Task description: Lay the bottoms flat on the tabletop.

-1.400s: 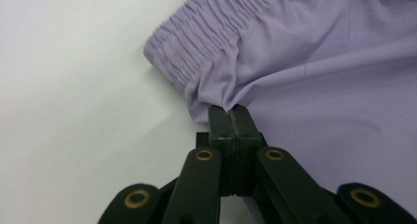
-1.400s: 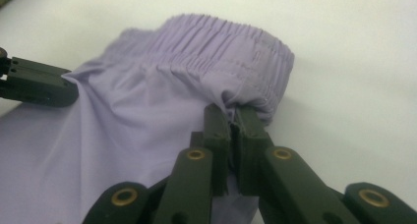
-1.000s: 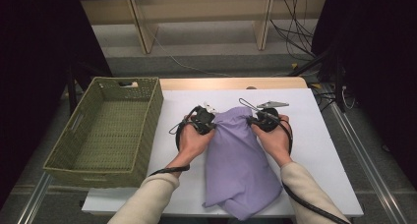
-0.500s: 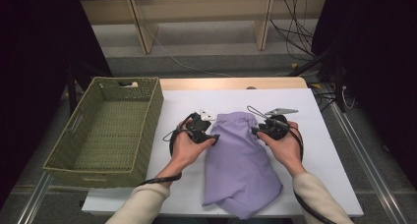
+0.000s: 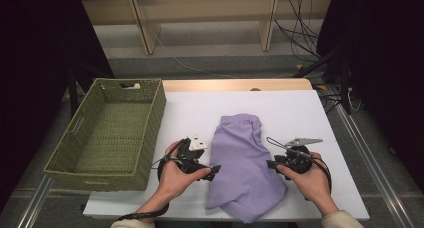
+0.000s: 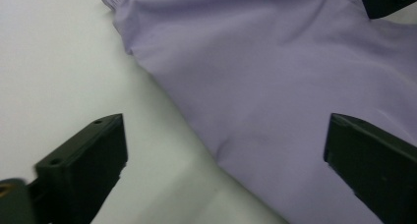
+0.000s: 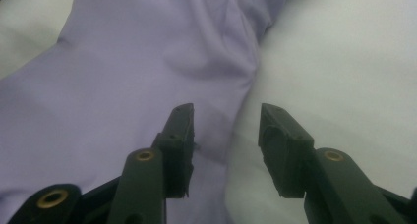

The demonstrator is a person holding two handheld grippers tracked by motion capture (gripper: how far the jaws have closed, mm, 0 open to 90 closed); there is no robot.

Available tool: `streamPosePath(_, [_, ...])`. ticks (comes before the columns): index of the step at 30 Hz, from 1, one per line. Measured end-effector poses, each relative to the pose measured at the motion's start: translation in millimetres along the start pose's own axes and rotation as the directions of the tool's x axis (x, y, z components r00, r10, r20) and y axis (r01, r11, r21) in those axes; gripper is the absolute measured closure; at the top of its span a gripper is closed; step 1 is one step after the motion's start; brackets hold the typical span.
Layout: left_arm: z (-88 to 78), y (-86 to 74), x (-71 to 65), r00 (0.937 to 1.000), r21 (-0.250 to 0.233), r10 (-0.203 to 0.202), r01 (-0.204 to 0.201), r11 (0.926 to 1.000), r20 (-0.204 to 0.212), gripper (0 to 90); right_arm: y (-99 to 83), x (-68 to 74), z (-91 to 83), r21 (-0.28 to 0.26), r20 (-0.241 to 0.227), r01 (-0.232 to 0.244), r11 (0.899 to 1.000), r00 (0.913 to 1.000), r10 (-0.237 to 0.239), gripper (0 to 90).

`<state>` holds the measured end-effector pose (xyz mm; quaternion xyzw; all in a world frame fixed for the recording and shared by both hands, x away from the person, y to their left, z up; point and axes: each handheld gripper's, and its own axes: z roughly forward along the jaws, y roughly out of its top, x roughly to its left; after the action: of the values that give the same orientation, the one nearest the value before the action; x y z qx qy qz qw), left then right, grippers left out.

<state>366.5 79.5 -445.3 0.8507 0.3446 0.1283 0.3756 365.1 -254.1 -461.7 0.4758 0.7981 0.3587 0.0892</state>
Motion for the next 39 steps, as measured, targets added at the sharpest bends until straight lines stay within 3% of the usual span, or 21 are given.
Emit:
streamPosePath(5, [-8.0,-8.0,-6.3,0.9992,0.009,0.036,-0.036,0.9993,-0.015,0.2,-9.5,4.9,-3.2,0.038,-0.020,0.002,0.999,0.9998,-0.001,64.3])
streamPosePath(12, [-10.4,-14.9,-15.3,0.9966,0.021,0.081,-0.081,0.9965,-0.017,13.4,-16.3,8.3,-3.5,0.099,-0.035,0.013,0.995,0.9994,-0.010,73.5])
streamPosePath(18, [-11.7,-13.3,-15.1,0.9956,0.007,0.085,-0.085,0.9963,-0.039,12.1,-15.4,11.1,-1.7,0.117,-0.033,0.038,0.992,0.9989,-0.034,79.7])
streamPosePath(26, [-13.7,-10.4,-14.3,0.9974,-0.030,0.056,-0.058,0.9979,-0.045,13.4,-12.5,13.9,-5.7,0.086,-0.039,0.047,0.995,0.9983,-0.044,88.3])
streamPosePath(33, [-15.4,0.1,-17.6,0.9994,-0.076,0.031,-0.032,0.9966,-0.013,21.4,-2.0,34.3,-7.9,0.012,-0.065,0.086,0.996,0.9943,-0.085,88.9])
streamPosePath(35, [-15.6,5.1,-18.4,0.9996,-0.086,0.025,-0.027,0.9959,-0.013,23.9,2.2,41.1,-6.7,-0.017,-0.078,0.112,0.994,0.9906,-0.113,88.8])
streamPosePath(39, [-13.4,15.5,-20.3,0.9997,-0.101,0.022,-0.022,0.9947,-0.008,29.1,5.7,57.2,1.8,-0.022,-0.108,0.154,0.988,0.9819,-0.156,88.9])
